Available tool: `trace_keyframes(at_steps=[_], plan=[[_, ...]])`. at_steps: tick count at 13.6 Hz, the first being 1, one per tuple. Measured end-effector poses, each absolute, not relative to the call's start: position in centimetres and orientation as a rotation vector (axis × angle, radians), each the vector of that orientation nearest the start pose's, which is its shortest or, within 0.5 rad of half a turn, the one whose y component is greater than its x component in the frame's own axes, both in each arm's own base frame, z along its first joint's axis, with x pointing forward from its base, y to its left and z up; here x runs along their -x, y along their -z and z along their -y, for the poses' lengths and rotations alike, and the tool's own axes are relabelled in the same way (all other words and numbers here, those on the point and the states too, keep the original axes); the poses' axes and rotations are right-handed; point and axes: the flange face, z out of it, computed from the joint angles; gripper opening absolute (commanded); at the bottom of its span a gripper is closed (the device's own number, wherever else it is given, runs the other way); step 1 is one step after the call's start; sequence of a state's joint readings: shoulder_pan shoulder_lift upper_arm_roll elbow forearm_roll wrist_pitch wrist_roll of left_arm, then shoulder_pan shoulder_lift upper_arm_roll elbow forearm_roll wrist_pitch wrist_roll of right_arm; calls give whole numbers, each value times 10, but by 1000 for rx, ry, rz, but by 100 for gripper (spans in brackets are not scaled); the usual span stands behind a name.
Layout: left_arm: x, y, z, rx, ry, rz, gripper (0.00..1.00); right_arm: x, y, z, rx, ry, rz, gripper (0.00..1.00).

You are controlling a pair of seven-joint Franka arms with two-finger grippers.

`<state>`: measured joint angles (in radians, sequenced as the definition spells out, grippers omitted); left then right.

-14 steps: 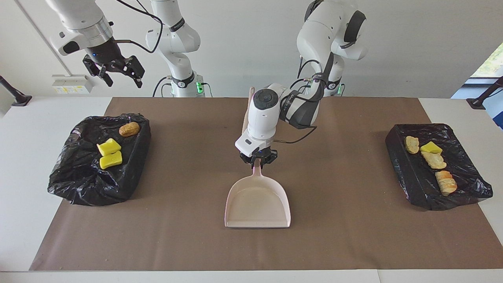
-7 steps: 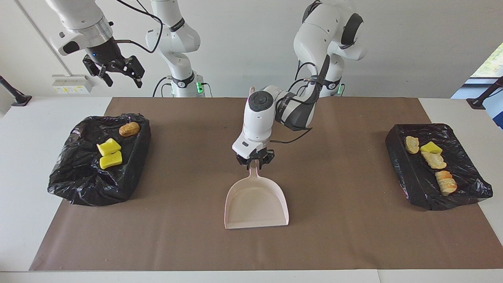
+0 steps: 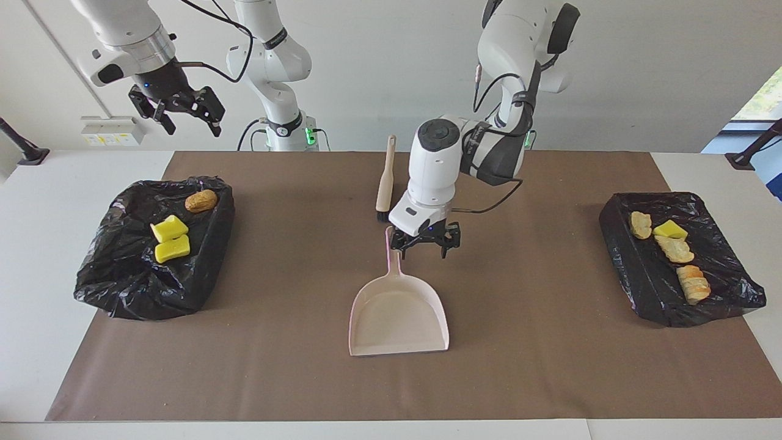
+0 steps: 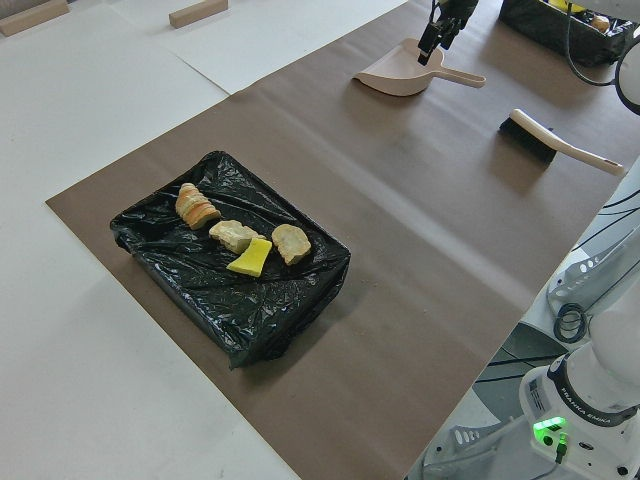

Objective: Sweep and dump trash in bin

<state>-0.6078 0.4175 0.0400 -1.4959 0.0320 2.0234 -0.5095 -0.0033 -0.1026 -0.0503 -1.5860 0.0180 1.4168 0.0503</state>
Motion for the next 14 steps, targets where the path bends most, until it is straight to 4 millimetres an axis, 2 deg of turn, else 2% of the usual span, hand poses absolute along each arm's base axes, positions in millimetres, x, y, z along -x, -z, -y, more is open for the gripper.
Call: trace_keyframes(at_steps=[3,6,9,11,14], plan=[[-583,-485,294,3135,200,-237,100,-505,-659,26,3113,-104,-158,100],[-582,-544,201,3100,186,-385,100,-505,-659,26,3113,-104,-158,100],[-569,-597,114,3079,181,-445,100,-505,-659,26,3113,-104,-158,100],[-558,-623,71,3079,163,-459,100,-505,-659,26,3113,-104,-158,100],[-547,-654,33,3094,126,-450,100,-505,-659,26,3113,-104,-158,100]])
